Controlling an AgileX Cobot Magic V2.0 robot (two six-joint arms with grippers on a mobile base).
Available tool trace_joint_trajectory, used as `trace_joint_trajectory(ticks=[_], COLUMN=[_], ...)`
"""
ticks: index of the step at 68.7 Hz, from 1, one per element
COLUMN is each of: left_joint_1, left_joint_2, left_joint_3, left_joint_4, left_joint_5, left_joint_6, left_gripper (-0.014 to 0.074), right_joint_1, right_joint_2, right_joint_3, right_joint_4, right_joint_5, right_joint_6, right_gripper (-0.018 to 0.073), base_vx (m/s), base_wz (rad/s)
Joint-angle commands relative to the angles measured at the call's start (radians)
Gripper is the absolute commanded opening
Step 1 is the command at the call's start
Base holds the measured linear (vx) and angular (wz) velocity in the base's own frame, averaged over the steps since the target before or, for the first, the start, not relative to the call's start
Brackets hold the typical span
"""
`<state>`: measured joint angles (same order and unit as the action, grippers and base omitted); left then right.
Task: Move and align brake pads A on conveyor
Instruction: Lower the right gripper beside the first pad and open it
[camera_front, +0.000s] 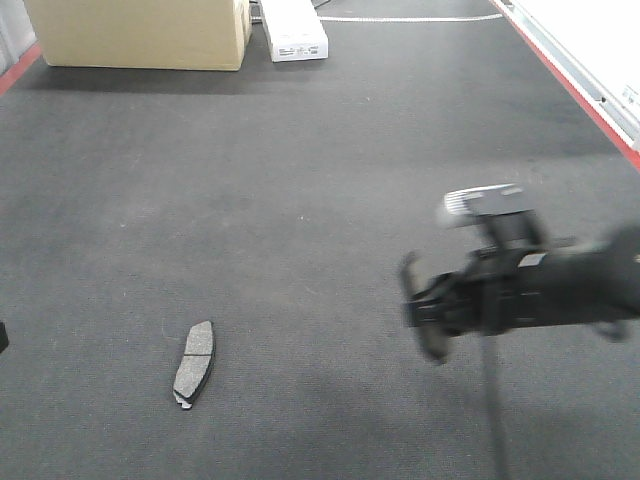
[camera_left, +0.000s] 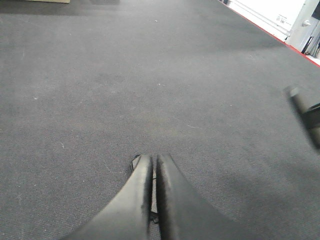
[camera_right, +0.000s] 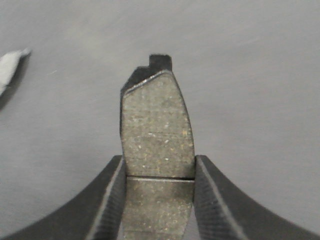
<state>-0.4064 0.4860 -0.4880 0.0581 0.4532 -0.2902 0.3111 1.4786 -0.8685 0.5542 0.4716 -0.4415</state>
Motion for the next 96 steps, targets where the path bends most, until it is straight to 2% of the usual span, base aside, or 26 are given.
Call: trace_joint_trajectory(ticks=[1,6,16,23,47,56,65,83,96], left_joint_1=[-0.004,-0.004,-0.004,-0.004,-0.004,-0.004,-0.004,-0.004,-0.004], left_joint_2=[0.004,0.004,0.004,0.004,0.004,0.004,0.004,0.004,0.004], left_joint_3=[-0.029,-0.029,-0.029,-0.029,-0.029,-0.029,-0.029,-0.029,-0.029], left_joint_4=[0.004,0.004,0.004,0.004,0.004,0.004,0.004,0.004,0.004], left_joint_5=[-0.071,-0.071,-0.071,-0.071,-0.071,-0.071,-0.071,-0.071,-0.071], left_joint_6=[-0.008,-0.008,-0.008,-0.008,-0.008,-0.008,-0.008,-0.008,-0.008], left_gripper=[-0.0006,-0.0006,-0.0006,-0.0006,-0.0006,-0.0006,-0.0006,-0.0006,-0.0006], right_joint_1=[0.037,0.058,0.058,0.058,0.058,0.058,0.058,0.058,0.058], right_joint_2=[0.059,0.128,0.230,0.272,0.302,0.302,0.302,0.302,0.292], right_joint_3=[-0.075,-0.110,-0.176,-0.210,-0.230,-0.230,-0.230,-0.230,-0.230], right_joint_4=[-0.048,-0.122,-0.280,-0.364,-0.376,-0.376,-0.376,-0.360,-0.357], right_joint_5=[-0.057,-0.055,-0.035,-0.012,0.039,0.061,0.071,0.089,0.105], right_joint_6=[0.131,0.228,0.489,0.555,0.556,0.556,0.556,0.561,0.561], right_gripper=[0.0018,0.0019,0.0022,0.0025,0.0036,0.0067,0.0128,0.0308,0.0369], base_vx=[0.00,0.00,0.00,0.00,0.00,0.00,0.00,0.00,0.00], base_wz=[0.00,0.00,0.00,0.00,0.00,0.00,0.00,0.00,0.00])
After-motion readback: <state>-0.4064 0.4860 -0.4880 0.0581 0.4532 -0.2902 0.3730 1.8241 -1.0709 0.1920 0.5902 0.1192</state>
